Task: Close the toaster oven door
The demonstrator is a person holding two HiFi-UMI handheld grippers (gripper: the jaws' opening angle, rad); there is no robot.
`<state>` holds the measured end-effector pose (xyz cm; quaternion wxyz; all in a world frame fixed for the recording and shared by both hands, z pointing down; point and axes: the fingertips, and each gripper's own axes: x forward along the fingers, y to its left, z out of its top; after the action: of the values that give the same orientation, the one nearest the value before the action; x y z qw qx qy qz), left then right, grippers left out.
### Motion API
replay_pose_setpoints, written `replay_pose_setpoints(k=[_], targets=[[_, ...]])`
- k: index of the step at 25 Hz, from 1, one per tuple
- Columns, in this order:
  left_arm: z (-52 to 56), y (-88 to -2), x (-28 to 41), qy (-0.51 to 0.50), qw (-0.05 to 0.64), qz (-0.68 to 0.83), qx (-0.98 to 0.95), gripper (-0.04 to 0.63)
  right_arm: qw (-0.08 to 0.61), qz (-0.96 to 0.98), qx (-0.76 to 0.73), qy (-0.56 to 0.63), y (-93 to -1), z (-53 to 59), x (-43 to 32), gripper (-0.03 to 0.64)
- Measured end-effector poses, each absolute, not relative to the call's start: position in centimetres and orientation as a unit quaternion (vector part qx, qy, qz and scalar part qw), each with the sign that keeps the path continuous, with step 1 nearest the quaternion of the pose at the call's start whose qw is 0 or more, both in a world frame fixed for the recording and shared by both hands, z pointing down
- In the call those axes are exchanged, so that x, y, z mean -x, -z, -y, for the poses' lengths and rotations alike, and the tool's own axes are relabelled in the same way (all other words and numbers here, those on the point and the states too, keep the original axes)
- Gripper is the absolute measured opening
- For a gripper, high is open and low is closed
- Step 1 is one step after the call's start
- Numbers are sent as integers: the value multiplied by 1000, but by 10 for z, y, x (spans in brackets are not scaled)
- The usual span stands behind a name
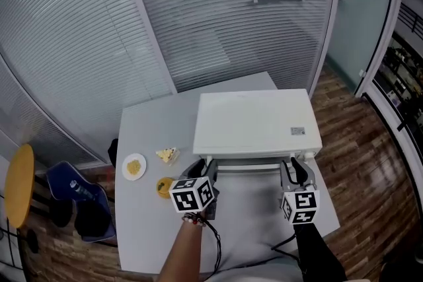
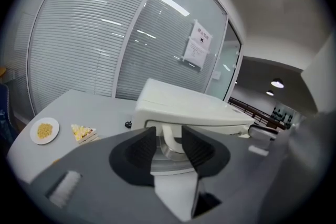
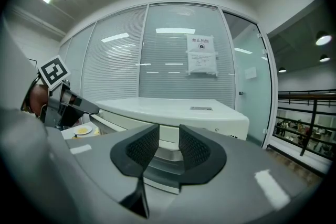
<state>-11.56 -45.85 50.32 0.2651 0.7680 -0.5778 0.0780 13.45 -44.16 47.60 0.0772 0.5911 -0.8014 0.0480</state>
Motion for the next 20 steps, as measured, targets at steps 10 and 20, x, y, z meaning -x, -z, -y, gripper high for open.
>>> replay_pose_setpoints(k=[10,20], targets=[[450,-497,110,-107,216,577,-780,169,102,791,-602,-31,-469,431,-138,101],[407,-457,82,-102,118,540,-827,169,81,778,-622,-9,-444,382,-140,101]])
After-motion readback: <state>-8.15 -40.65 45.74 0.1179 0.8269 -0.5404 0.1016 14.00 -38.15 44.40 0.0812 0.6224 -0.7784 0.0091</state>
